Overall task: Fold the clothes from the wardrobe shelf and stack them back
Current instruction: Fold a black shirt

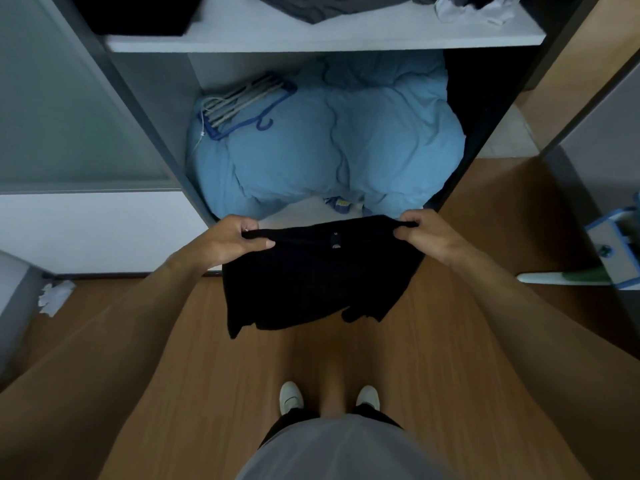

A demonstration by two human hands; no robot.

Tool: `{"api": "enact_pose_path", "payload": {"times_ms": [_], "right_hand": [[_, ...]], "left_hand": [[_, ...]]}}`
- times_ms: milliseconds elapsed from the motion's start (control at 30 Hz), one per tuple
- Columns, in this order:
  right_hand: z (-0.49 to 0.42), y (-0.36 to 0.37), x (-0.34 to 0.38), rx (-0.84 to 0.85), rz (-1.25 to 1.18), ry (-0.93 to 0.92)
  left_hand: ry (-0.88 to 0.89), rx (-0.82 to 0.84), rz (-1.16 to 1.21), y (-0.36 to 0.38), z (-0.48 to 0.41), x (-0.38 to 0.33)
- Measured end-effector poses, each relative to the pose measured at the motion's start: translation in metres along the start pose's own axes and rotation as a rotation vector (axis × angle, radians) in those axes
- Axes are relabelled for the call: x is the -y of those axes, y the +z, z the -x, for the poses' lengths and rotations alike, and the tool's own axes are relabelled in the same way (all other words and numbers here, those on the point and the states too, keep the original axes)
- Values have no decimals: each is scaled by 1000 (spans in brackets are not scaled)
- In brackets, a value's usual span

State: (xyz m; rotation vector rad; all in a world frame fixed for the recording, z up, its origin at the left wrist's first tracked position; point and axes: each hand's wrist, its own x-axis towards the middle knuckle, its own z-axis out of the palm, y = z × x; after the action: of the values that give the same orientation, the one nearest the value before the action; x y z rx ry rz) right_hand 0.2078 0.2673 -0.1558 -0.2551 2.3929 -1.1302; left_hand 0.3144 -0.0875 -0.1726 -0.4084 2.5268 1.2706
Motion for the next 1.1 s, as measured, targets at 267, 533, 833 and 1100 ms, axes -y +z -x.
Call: {"api": "enact_pose_path", "payload": {"times_ms": [267, 533, 833, 1100], "right_hand": [[0, 10, -5, -377, -57, -15], [5, 14, 11, -369, -278, 124], [22, 34, 47, -208, -630, 159], [30, 52, 70, -67, -550, 54]], "left_hand": [[40, 53, -49, 4, -4, -3], [-147, -40, 288, 35, -3, -52], [-29, 5, 464, 68, -5, -90], [60, 21, 501, 83, 2, -113]]}}
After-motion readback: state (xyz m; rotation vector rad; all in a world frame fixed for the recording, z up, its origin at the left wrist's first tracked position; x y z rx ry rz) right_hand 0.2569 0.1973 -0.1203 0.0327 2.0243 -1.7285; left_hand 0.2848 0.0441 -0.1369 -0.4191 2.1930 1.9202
